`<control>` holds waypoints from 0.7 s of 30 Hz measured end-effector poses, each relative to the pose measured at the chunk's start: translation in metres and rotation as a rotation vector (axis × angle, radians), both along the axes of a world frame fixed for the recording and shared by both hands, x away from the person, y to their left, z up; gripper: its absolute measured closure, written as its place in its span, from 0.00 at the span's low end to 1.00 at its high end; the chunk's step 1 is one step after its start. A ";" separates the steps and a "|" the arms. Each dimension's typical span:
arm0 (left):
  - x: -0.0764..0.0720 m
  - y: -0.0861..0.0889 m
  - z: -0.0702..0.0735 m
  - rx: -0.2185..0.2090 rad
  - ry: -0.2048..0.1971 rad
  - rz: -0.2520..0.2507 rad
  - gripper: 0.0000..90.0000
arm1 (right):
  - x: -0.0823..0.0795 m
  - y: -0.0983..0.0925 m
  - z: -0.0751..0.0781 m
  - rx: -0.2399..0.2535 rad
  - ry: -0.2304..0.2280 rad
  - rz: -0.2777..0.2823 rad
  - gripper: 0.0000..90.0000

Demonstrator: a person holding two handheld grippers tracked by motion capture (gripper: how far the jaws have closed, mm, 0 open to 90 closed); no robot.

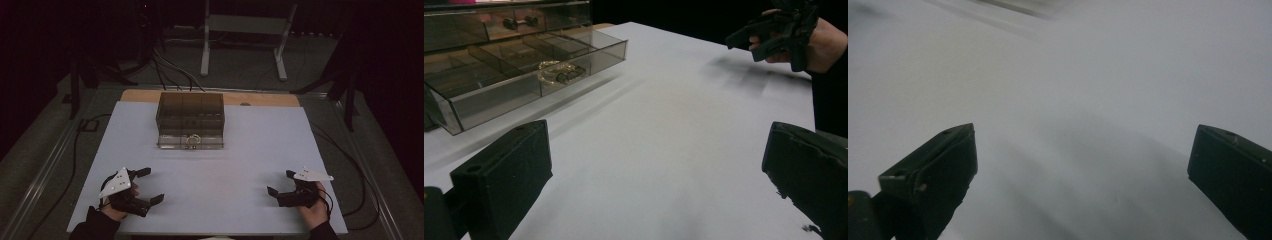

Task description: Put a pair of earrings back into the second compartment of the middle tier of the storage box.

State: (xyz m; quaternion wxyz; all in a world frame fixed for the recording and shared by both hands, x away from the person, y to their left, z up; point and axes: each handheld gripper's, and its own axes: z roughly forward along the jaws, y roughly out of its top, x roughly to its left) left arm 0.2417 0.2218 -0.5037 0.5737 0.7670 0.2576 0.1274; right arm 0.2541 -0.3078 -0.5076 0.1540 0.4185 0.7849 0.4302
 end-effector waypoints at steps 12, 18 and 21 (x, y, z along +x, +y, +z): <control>0.000 0.000 0.000 -0.001 -0.001 -0.002 0.00 | 0.006 0.008 -0.003 0.013 0.015 0.025 0.00; 0.000 0.000 0.000 0.000 0.000 -0.002 0.01 | 0.006 0.014 -0.002 0.002 0.005 0.046 0.00; 0.000 0.000 -0.001 0.004 0.001 -0.002 0.00 | 0.007 0.013 -0.002 0.005 0.003 0.041 0.00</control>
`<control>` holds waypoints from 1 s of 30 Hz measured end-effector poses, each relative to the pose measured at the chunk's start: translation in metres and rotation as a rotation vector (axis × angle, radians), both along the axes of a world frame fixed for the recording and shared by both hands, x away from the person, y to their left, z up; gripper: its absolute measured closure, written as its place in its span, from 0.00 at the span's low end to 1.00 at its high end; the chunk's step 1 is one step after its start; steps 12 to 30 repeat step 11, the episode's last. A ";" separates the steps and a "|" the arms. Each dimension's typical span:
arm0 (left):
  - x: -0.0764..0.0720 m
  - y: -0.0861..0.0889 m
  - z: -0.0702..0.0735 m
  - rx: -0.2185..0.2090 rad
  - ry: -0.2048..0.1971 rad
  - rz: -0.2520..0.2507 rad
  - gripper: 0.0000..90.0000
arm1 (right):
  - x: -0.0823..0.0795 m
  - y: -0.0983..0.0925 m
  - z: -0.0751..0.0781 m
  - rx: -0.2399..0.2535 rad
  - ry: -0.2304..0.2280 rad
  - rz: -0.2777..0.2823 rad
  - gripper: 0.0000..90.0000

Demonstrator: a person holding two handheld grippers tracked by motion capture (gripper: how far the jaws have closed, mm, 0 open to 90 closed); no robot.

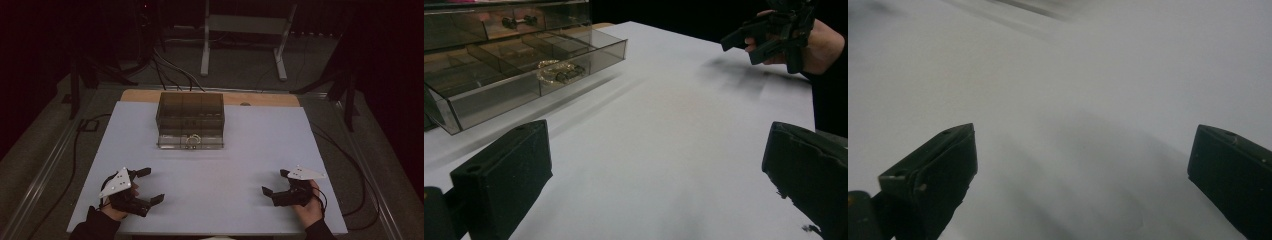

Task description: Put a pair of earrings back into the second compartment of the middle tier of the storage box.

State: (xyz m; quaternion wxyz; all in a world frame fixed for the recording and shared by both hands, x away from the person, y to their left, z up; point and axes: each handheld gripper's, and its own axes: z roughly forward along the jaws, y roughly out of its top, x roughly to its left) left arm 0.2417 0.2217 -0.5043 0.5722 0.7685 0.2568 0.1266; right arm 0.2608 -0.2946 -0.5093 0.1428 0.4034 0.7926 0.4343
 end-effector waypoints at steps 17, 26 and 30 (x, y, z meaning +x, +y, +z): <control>0.001 0.000 0.000 -0.006 0.003 0.003 0.00 | 0.001 -0.001 -0.002 0.004 0.019 0.002 0.00; 0.001 0.000 0.000 -0.006 0.003 0.003 0.00 | 0.001 -0.001 -0.002 0.004 0.019 0.002 0.00; 0.001 0.000 0.000 -0.006 0.003 0.003 0.00 | 0.001 -0.001 -0.002 0.004 0.019 0.002 0.00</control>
